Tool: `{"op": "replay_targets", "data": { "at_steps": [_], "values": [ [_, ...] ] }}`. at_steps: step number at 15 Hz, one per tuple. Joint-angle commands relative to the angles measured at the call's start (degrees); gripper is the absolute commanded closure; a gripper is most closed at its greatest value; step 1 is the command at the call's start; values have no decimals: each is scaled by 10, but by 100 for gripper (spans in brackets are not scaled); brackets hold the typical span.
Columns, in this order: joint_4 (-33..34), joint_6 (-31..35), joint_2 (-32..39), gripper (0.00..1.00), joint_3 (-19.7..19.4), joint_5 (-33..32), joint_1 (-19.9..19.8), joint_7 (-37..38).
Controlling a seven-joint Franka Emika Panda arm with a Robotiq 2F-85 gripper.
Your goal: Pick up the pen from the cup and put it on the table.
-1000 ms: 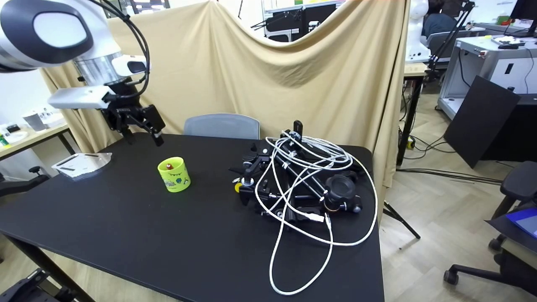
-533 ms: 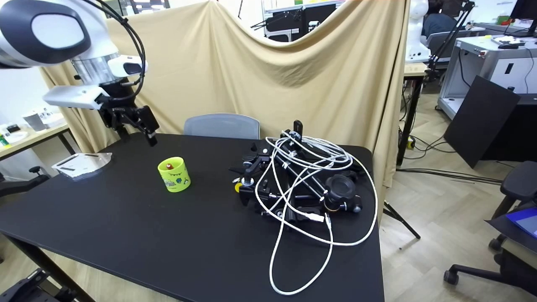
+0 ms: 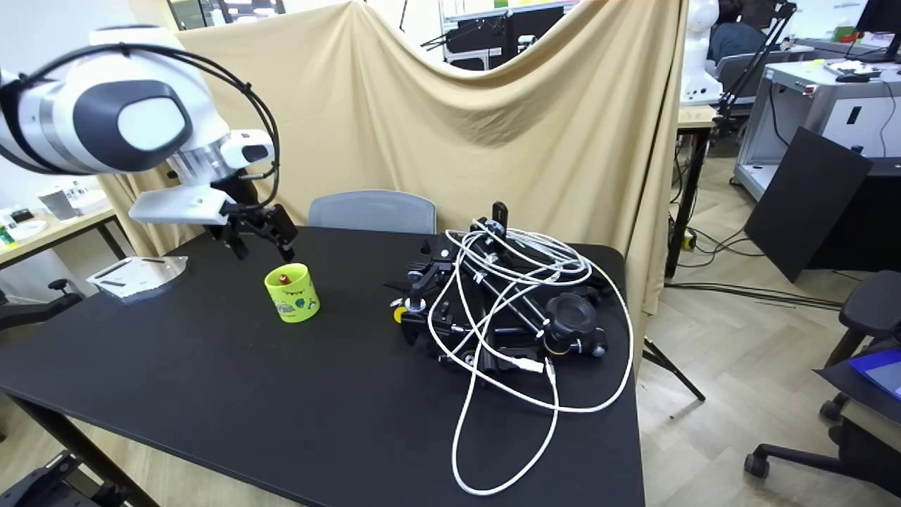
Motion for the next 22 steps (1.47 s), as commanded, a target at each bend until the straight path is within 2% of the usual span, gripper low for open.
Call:
{"op": "replay_targets", "data": {
  "at_steps": [1, 6, 13, 14, 15, 16, 22],
  "values": [
    [28, 53, 71, 0, 10, 17, 9, -36],
    [64, 81, 128, 0, 37, 20, 6, -76],
    [92, 70, 162, 0, 59, 33, -10, -113],
    [93, 69, 164, 25, 61, 34, -12, -116],
    [94, 68, 165, 25, 61, 33, -14, -119],
    [95, 68, 166, 32, 61, 31, -15, -120],
    [97, 67, 170, 75, 59, 28, -23, -128]
  ]
}}
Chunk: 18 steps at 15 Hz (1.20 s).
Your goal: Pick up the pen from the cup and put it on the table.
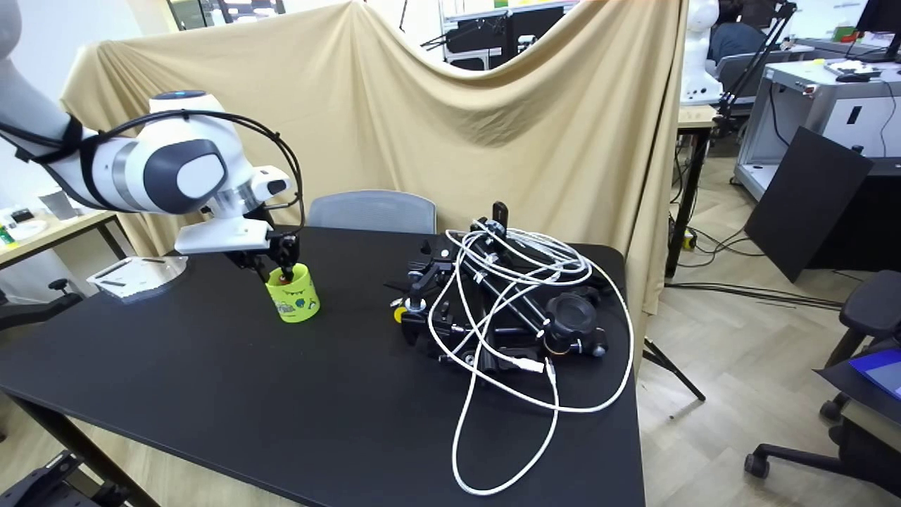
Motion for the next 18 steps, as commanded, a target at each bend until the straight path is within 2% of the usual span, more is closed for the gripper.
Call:
{"op": "replay_targets", "data": {
  "at_steps": [1, 3, 4, 6, 10, 18],
  "values": [
    [15, -9, 10, 81, 6, 5, -12, -12],
    [16, -10, 11, 95, 7, 7, -16, -17],
    [16, -10, 10, 99, 8, 7, -17, -20],
    [14, -11, 5, 95, 10, 10, -20, -26],
    [9, -27, -22, 95, 16, 10, -19, -30],
    [13, -178, -122, 95, -6, -23, 3, 9]
  ]
}}
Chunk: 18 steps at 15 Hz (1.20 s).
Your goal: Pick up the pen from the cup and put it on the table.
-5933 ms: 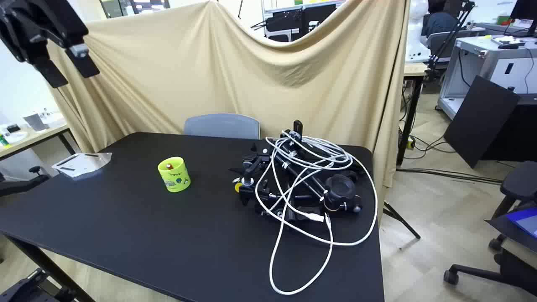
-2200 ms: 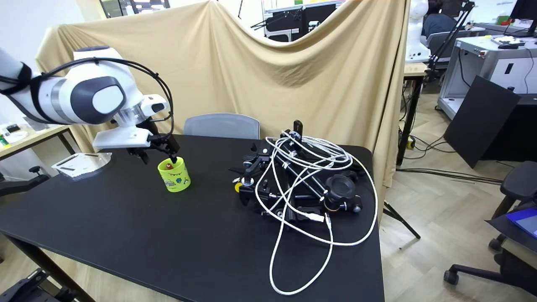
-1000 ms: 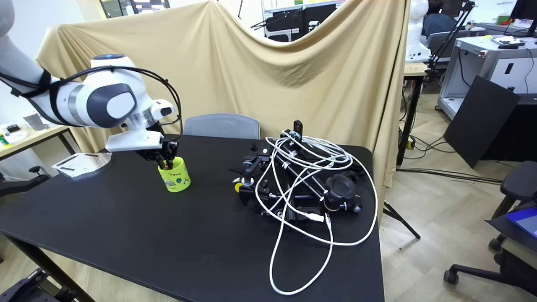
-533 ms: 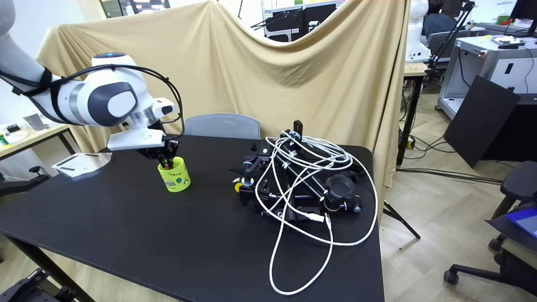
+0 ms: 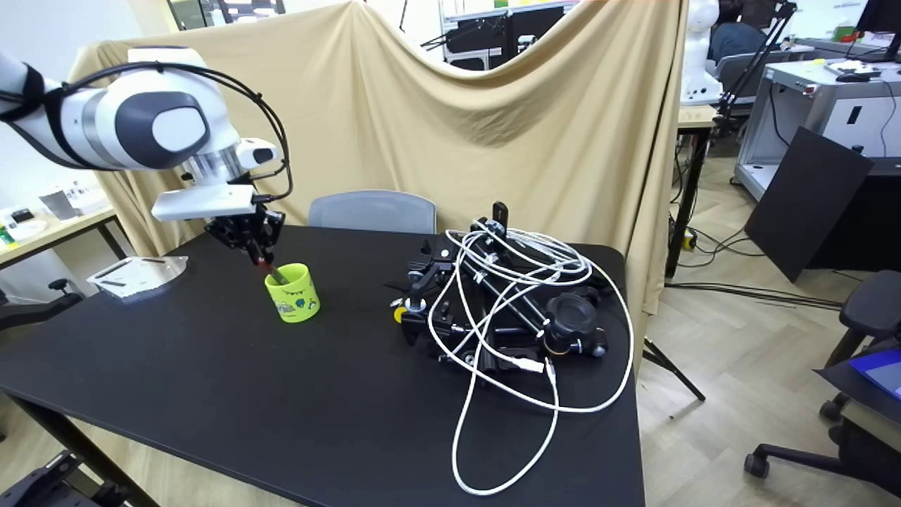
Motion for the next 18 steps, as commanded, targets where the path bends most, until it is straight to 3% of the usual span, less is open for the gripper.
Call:
{"op": "replay_targets", "data": {
  "at_steps": [1, 5, 9, 18],
  "values": [
    [1, -78, -64, 95, -16, -28, 12, 32],
    [-5, -123, -127, 95, -24, -77, 14, 60],
    [-19, -126, -167, 95, -27, -140, 8, 102],
    [-106, 9, -165, 95, -71, -137, -13, 117]
  ]
}}
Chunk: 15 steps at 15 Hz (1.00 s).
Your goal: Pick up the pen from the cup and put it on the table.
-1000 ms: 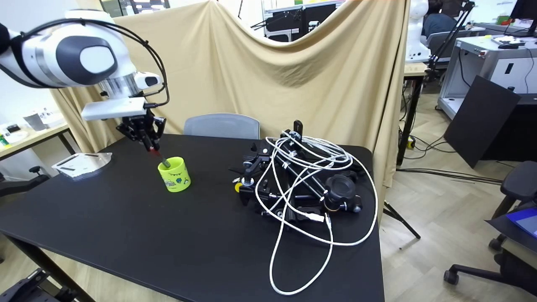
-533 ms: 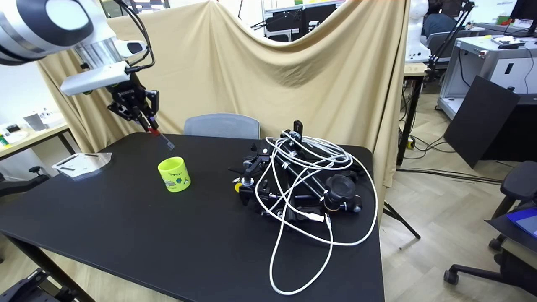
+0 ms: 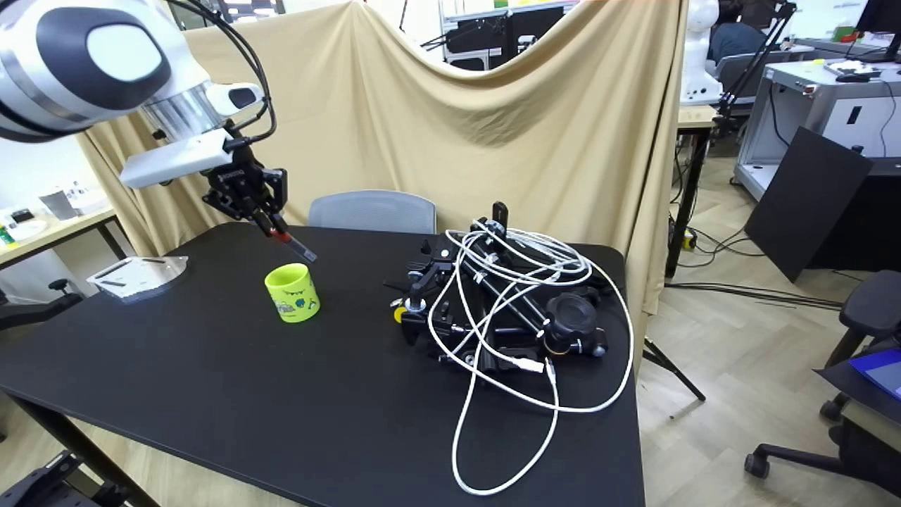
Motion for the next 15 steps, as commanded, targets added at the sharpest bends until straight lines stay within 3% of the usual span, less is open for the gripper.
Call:
{"op": "replay_targets", "data": {
  "at_steps": [1, 15],
  "values": [
    [-36, 53, 0, 95, -18, 5, -9, 22],
    [-38, 151, 143, 95, -43, -36, -18, 43]
  ]
}}
